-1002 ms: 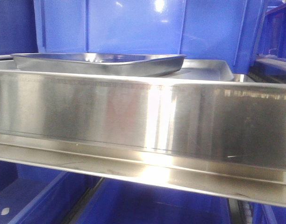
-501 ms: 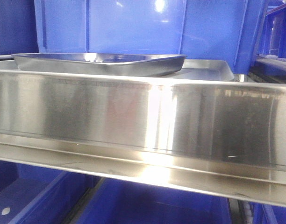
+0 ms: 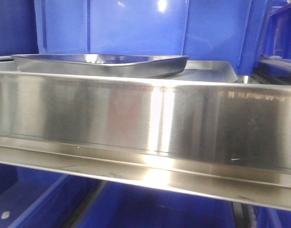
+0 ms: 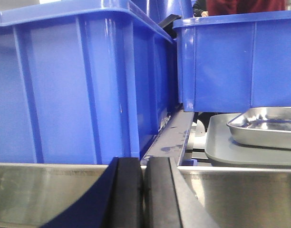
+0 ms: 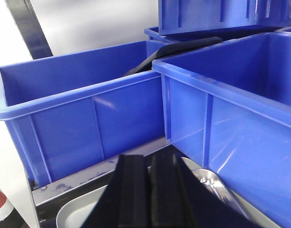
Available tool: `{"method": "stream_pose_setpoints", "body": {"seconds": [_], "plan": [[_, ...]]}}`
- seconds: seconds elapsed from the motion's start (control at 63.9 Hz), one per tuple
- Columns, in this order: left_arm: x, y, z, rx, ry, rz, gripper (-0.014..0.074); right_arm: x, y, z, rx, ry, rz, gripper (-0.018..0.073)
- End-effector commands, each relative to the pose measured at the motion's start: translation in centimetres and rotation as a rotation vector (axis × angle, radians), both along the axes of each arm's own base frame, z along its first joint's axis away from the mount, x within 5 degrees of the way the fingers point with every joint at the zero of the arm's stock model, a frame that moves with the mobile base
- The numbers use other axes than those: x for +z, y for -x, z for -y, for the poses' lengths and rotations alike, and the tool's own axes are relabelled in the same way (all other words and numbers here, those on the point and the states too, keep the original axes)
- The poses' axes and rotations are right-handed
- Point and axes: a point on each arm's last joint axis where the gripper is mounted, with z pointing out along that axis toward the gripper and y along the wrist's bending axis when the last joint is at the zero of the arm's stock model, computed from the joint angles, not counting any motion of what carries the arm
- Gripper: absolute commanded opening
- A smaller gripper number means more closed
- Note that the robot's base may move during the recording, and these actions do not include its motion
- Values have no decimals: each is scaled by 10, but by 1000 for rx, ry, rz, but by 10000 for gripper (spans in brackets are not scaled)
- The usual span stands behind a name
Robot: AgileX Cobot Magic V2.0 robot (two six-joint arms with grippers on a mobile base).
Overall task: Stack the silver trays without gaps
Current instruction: 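Raise both grippers up and away from the stacked trays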
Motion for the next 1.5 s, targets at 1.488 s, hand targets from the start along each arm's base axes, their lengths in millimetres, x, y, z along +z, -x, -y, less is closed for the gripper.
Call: {"method": "stream_pose_setpoints", "body": {"seconds": [1.488], "plan": [[1,1,0,-5,4,13,1,-40,144,104,188,-91,361,-78]]}}
